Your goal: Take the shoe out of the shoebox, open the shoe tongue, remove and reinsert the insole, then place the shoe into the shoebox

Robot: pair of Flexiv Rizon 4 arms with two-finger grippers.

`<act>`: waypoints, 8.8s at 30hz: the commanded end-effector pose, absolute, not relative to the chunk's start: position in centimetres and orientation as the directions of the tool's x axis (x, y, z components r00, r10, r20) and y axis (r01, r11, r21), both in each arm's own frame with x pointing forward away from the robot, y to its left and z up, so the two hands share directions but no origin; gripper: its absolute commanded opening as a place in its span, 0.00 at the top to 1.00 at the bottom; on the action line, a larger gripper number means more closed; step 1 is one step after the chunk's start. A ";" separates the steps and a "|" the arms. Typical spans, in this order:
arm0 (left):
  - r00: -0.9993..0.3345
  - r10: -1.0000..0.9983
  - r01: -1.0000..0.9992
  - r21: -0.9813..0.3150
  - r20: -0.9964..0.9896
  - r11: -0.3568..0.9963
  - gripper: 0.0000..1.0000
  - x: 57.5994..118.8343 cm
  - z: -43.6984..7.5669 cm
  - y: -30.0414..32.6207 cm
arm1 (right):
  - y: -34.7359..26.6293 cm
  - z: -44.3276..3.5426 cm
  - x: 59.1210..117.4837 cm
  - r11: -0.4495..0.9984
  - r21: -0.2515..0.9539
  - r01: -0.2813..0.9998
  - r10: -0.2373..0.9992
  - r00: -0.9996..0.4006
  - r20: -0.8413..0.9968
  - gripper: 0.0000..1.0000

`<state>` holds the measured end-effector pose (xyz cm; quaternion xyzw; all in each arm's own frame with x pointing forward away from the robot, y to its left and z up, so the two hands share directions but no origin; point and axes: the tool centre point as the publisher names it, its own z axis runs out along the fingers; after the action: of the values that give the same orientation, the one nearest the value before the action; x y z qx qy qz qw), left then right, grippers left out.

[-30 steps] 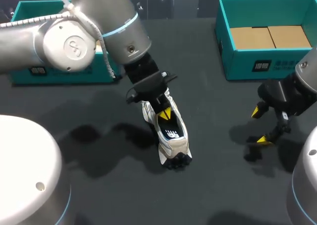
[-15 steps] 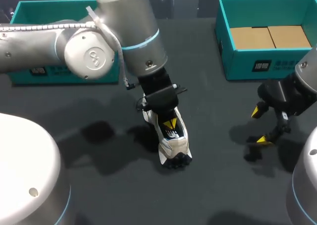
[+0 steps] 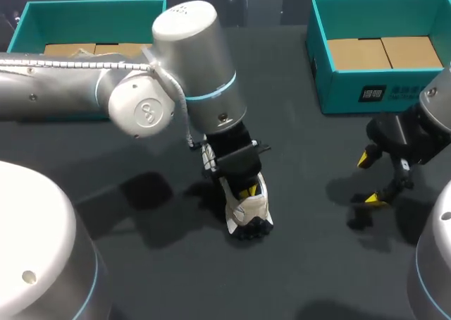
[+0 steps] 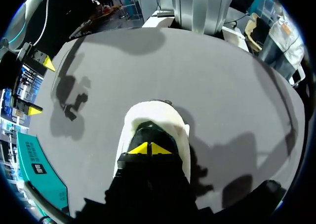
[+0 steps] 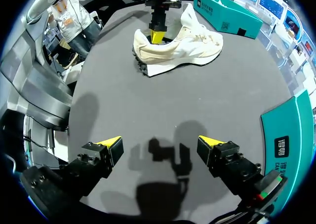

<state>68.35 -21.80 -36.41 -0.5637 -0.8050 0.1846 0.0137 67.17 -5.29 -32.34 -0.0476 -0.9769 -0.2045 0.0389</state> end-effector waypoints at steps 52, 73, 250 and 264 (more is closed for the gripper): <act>-0.331 0.937 0.942 -0.092 -0.111 0.322 1.00 68.9 -35.1 -20.9 | -5.3 -32.3 67.0 0.912 0.395 0.108 0.078 -0.993 0.093 0.00; -0.353 0.934 0.936 0.003 -0.055 0.353 0.77 72.6 -35.2 -21.1 | -5.3 -32.3 67.0 0.912 0.395 0.108 0.078 -0.993 0.093 0.00; -0.998 -0.021 -0.032 -0.203 0.060 0.979 0.00 65.1 -28.1 -19.6 | -5.3 -32.3 67.0 0.912 0.395 0.108 0.078 -0.993 0.093 0.00; -0.993 -0.083 -0.094 -0.142 0.079 0.985 0.00 64.4 -31.7 -21.1 | -5.3 -32.3 67.0 0.912 0.395 0.108 0.078 -0.993 0.093 0.00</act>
<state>64.40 -19.93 -30.91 0.0456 -0.9952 0.0793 0.0334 67.15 -5.32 -32.29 -0.0476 -0.9770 -0.2043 0.0389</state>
